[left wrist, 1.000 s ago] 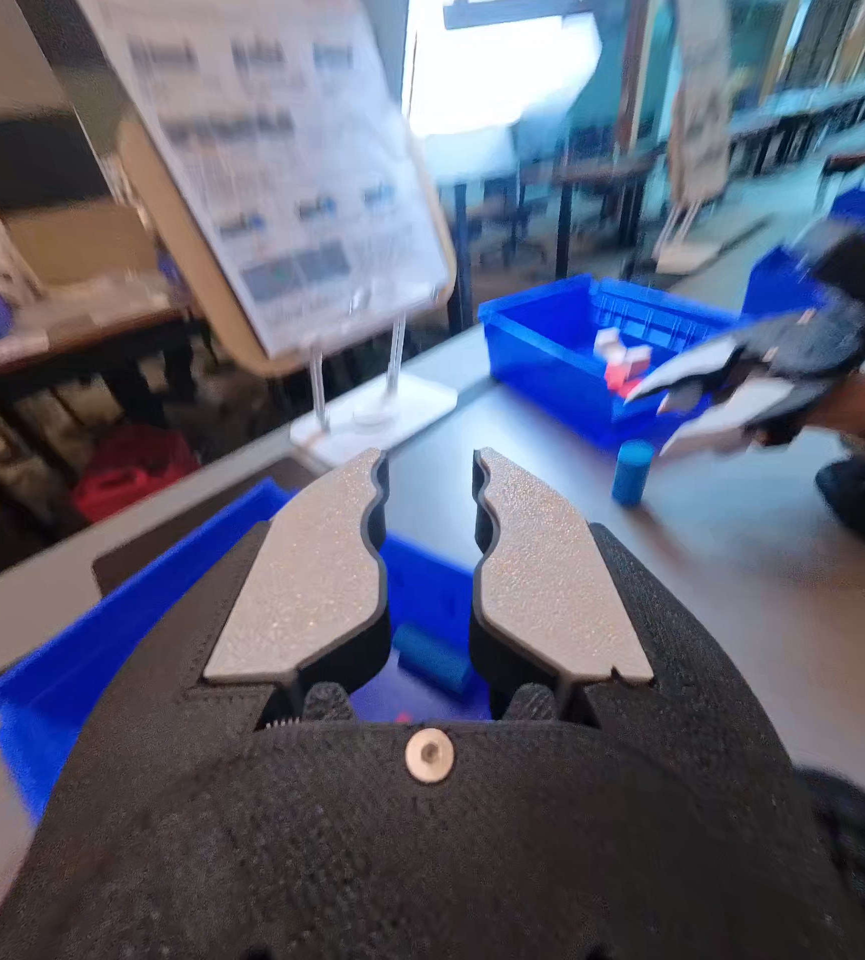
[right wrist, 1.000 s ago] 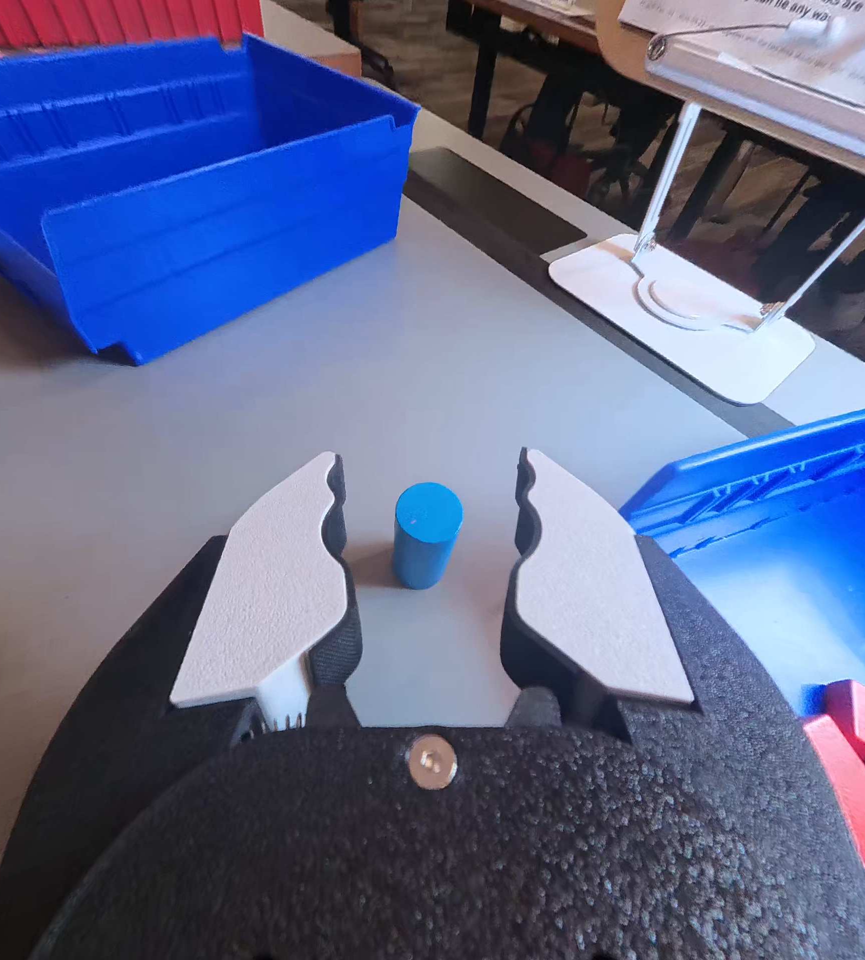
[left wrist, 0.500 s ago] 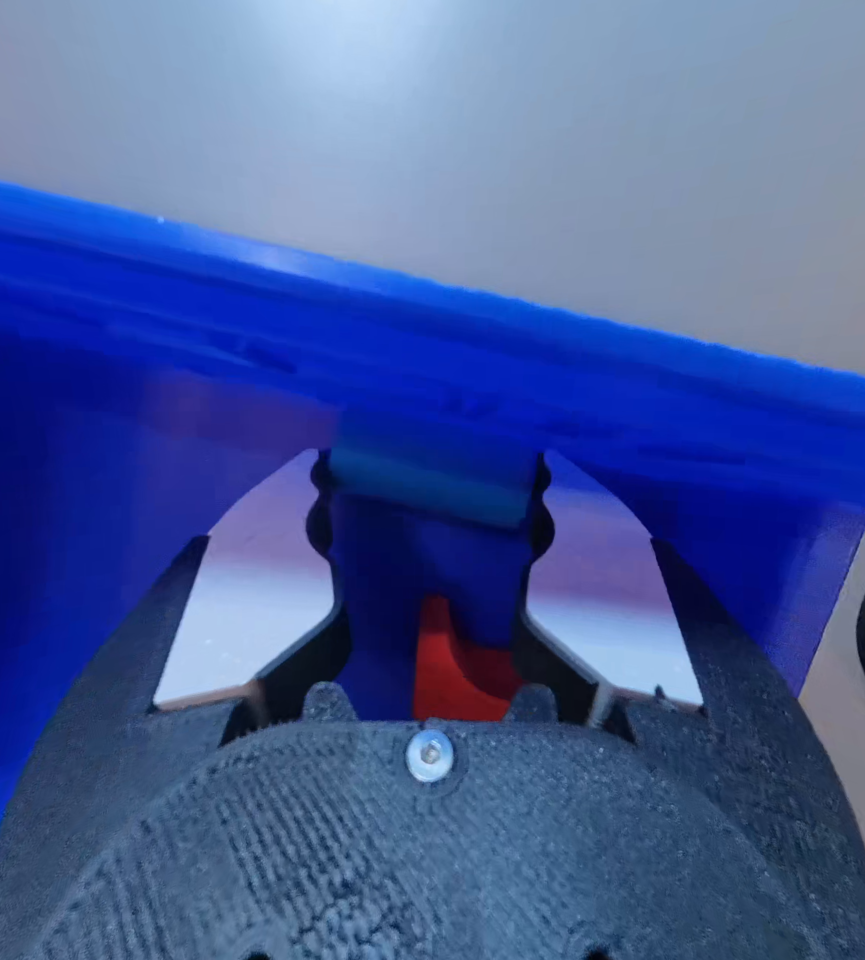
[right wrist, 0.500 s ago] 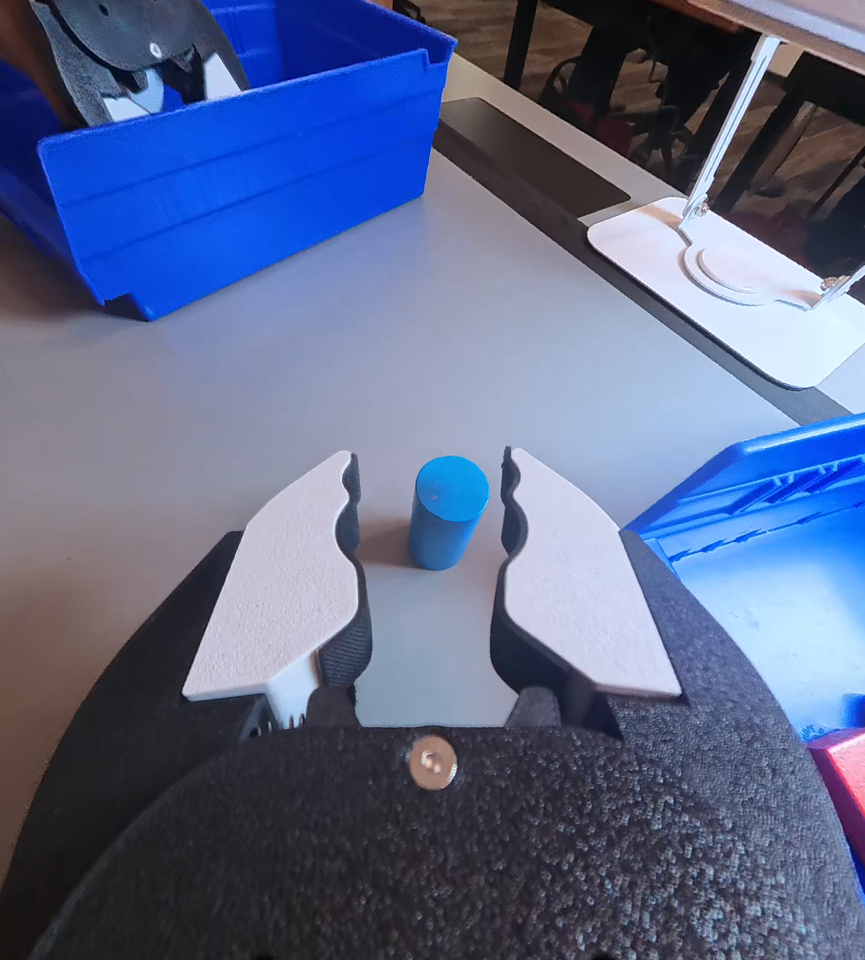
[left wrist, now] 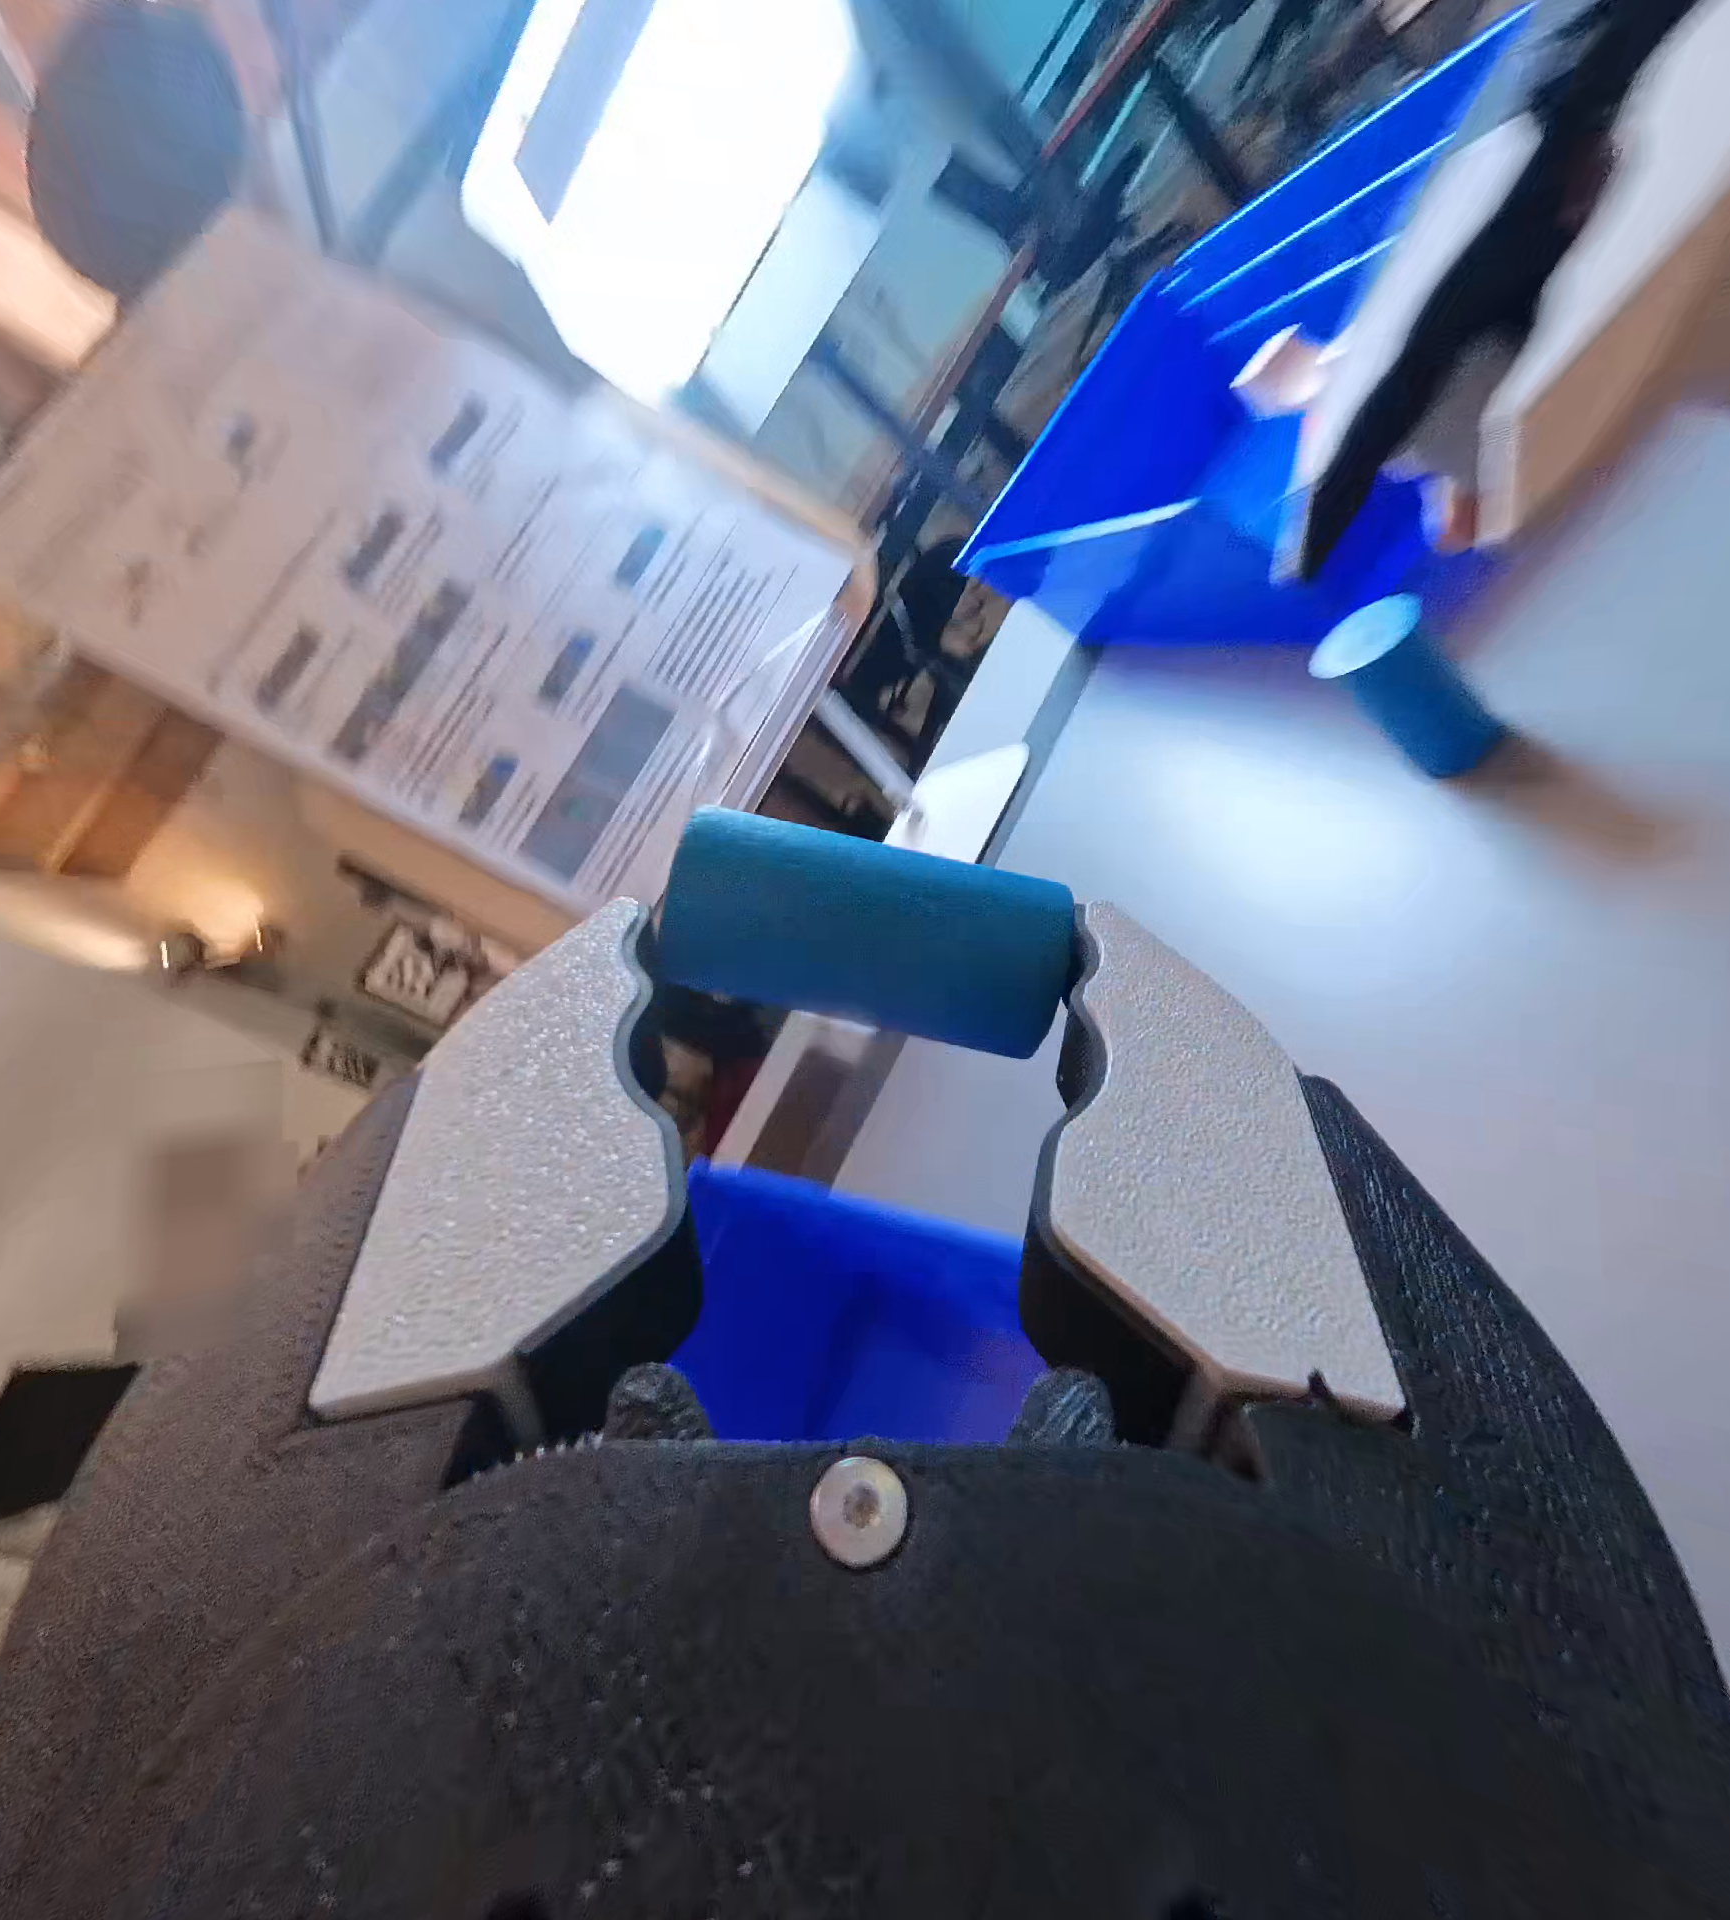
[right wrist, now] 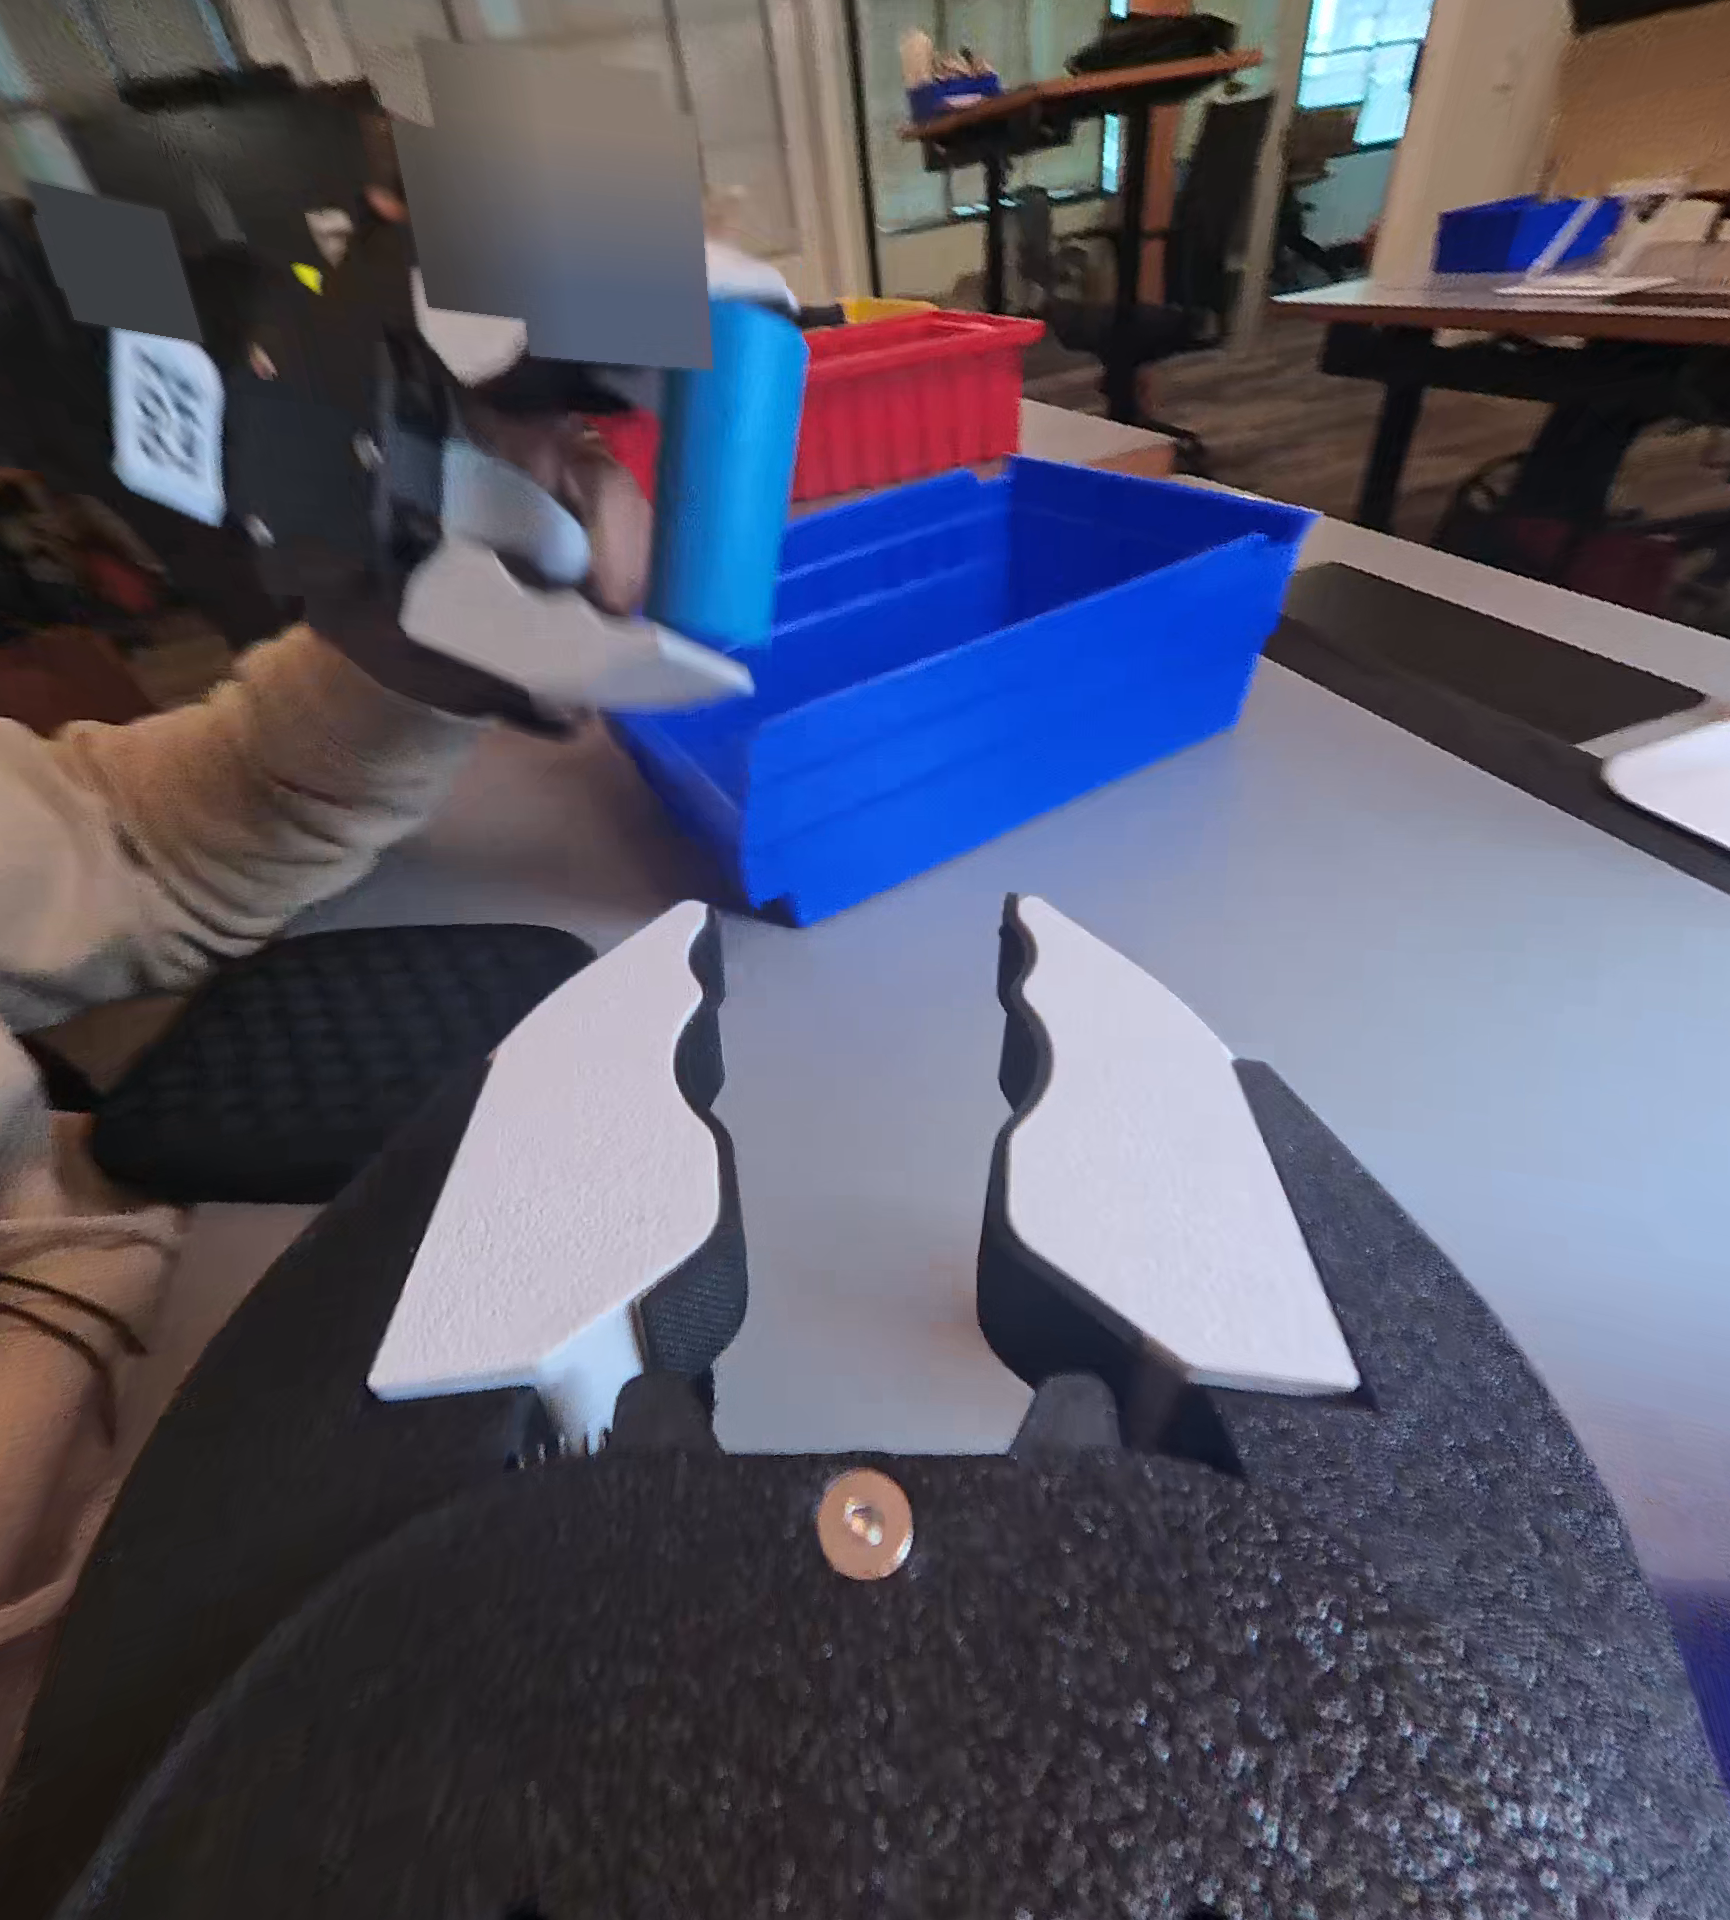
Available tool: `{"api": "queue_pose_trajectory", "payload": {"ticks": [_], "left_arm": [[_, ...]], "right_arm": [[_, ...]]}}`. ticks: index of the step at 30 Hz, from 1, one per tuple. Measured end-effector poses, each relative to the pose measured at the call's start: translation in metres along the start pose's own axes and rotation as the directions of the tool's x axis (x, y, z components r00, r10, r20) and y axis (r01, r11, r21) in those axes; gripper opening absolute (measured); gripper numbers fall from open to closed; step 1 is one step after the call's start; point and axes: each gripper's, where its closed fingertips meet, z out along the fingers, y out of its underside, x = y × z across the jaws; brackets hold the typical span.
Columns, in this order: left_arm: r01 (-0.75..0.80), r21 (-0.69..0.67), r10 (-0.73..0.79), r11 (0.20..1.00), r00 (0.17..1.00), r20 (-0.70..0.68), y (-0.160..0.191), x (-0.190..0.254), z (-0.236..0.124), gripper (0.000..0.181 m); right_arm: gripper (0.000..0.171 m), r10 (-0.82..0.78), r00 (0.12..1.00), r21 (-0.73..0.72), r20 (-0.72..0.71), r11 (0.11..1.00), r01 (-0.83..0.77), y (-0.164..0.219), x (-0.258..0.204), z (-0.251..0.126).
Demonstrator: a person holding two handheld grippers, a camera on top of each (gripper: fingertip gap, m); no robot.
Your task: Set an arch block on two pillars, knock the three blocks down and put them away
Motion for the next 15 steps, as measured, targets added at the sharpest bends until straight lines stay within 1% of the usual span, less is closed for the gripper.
{"api": "queue_pose_trajectory", "payload": {"ticks": [2,4,7,9,11,12,13,15], "left_arm": [[-0.098,0.068,0.101,0.993,0.994,-0.041,-0.018,0.039,0.007,0.075],[-0.187,0.113,0.195,0.976,0.979,-0.066,-0.027,0.072,0.013,0.075],[-0.213,0.166,0.234,0.963,0.964,-0.123,-0.037,0.111,0.016,0.075],[-0.221,0.189,0.252,0.957,0.954,-0.16,-0.04,0.13,0.017,0.075],[-0.229,0.193,0.261,0.954,0.951,-0.166,-0.04,0.137,0.017,0.075],[-0.208,0.203,0.245,0.957,0.953,-0.178,-0.04,0.137,0.017,0.075],[-0.155,0.213,0.2,0.965,0.957,-0.209,-0.041,0.137,0.016,0.074],[-0.001,0.211,0.062,0.977,0.957,-0.282,-0.043,0.132,0.014,0.071]], "right_arm": [[0.051,0.015,0.997,0.016,0.077,1.0,-0.017,-0.003,-0.018,0.003],[0.051,0.032,0.99,0.013,0.134,0.999,-0.034,-0.003,-0.03,0.005],[0.051,0.056,0.98,-0.042,0.19,0.998,-0.049,0.008,-0.041,0.012],[0.036,0.048,0.977,-0.079,0.209,0.996,-0.033,0.018,-0.046,0.016],[0.035,0.038,0.978,-0.104,0.207,0.994,-0.016,0.023,-0.046,0.016],[0.035,0.036,0.978,-0.105,0.208,0.994,-0.014,0.022,-0.045,0.015],[0.034,0.021,0.98,-0.097,0.2,0.995,-0.002,0.02,-0.043,0.014],[0.034,-0.034,0.986,-0.076,0.162,0.996,0.047,0.015,-0.036,0.008]]}}
